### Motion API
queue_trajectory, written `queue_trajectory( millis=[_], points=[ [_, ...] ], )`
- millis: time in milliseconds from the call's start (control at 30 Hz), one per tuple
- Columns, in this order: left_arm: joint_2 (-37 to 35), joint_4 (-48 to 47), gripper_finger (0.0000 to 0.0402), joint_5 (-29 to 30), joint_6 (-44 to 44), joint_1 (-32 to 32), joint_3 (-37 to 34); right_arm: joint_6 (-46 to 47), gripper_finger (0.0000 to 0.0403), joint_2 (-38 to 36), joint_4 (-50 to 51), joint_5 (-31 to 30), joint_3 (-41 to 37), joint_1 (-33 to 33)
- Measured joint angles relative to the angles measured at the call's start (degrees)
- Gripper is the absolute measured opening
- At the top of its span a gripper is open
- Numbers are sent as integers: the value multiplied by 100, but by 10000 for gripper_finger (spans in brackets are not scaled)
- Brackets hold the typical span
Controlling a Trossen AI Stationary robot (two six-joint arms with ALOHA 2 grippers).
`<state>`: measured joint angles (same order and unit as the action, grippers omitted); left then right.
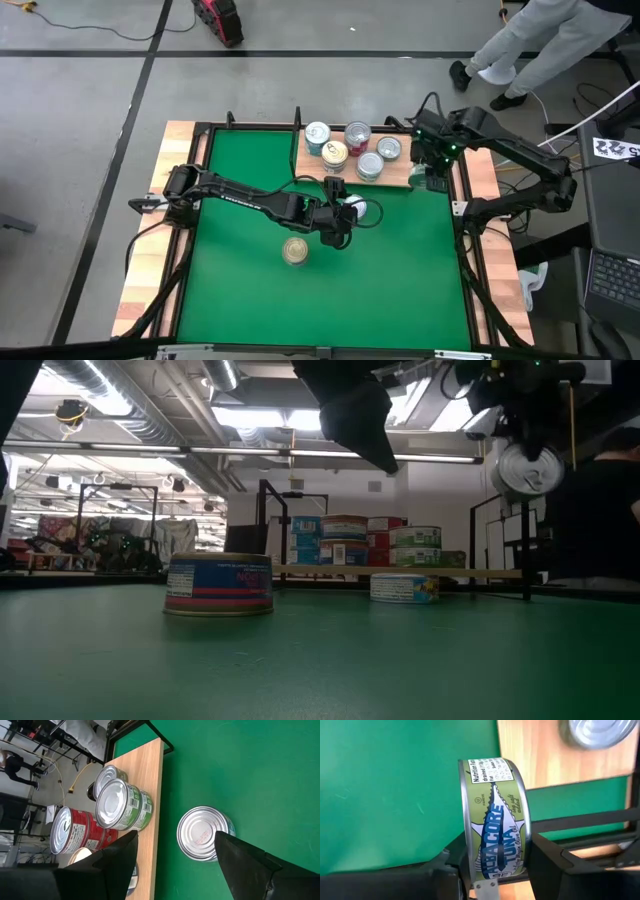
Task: Stack canned seafood by type on shelf
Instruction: Stack the green tuna can on top of the green tuna can on the shelf
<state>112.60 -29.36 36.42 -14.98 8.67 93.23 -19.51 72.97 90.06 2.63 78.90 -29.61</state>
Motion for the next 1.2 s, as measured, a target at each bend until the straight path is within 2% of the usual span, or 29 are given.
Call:
queue_trajectory(
  millis=[267,367,667,867,967,1200],
  points=[
    [0,0,260,1,0,0,0,-494,137,-2,-409,24,302,-4],
    [0,0,260,1,0,0,0,-768,137,35,-688,271,303,-4],
    [0,7,260,2,2,0,0,-1445,137,639,-1415,412,303,-57],
    [0,7,260,2,2,0,0,-1678,136,1059,-1552,396,335,-470],
    [0,7,260,2,0,0,0,-1678,136,1173,-1453,443,636,-757],
    [0,7,260,1,-13,-4,0,-1746,136,1442,-1504,1392,1613,-1429]
  ],
)
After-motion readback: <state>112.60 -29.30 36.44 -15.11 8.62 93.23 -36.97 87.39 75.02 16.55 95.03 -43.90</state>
